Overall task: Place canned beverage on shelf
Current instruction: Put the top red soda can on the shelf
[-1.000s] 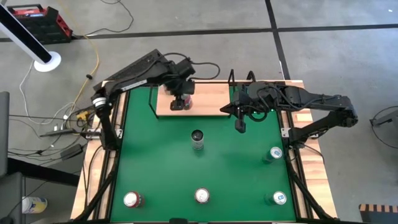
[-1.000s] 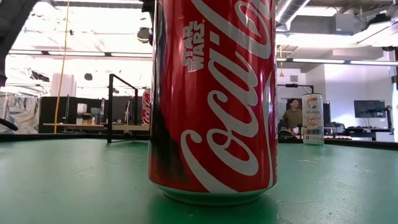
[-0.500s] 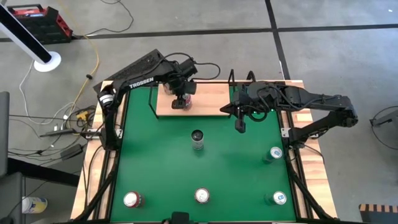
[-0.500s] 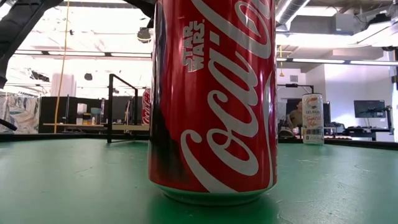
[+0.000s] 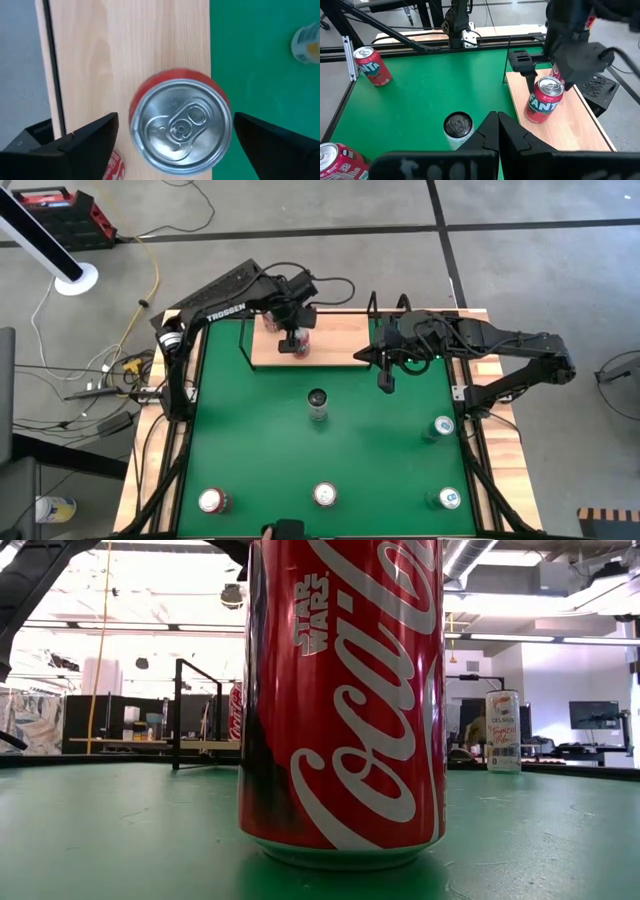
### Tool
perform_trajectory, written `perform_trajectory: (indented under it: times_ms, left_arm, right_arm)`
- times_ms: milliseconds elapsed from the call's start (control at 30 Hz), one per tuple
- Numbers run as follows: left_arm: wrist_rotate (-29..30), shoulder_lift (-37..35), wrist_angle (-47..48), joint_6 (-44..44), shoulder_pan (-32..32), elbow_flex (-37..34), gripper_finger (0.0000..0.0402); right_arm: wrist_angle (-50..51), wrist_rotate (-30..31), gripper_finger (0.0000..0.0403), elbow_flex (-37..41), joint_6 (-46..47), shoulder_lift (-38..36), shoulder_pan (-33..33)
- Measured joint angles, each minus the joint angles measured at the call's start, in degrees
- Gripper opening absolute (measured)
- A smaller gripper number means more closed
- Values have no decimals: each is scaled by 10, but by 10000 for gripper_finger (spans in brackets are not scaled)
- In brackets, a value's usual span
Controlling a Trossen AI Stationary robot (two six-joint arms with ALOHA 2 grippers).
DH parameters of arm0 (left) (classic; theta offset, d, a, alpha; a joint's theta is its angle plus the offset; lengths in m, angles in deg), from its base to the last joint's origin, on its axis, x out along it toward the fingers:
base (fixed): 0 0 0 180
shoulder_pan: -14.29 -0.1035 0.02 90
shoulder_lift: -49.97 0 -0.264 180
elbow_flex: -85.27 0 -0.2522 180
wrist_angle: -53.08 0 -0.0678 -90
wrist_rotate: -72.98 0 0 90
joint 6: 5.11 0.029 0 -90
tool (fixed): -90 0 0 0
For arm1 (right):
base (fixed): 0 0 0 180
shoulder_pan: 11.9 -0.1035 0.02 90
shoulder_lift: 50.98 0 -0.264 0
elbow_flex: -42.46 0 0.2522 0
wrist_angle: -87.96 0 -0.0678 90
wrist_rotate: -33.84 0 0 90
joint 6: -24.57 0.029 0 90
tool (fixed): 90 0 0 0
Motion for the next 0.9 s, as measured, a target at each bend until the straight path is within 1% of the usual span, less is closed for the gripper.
perform_trajectory:
  times_ms: [100,233,333,433,500,567,667,767,900]
  left_arm:
    - [0,-3,24,1,0,30,368]
    - [0,-8,71,-14,0,95,367]
    - [-10,-20,96,-43,-1,139,367]
    - [-19,-48,103,-75,-2,153,367]
    - [-21,-71,102,-91,-5,143,367]
    - [-30,-92,85,-110,-8,121,365]
    - [-32,-114,38,-133,-9,61,361]
    - [-16,-123,-48,-173,-8,-12,359]
    - [16,-121,-141,-275,-8,-79,359]
  right_arm:
    - [0,1,21,0,0,0,0]
    - [1,1,21,0,-6,0,11]
    - [-7,0,21,-1,-12,16,25]
    - [-16,-5,21,0,-22,45,45]
    - [-33,-23,21,0,-29,69,60]
    - [-50,-57,21,0,-35,95,75]
    - [-59,-103,21,-2,-34,123,90]
    - [-48,-111,21,-8,-18,128,95]
    - [-6,-111,21,-8,-17,106,94]
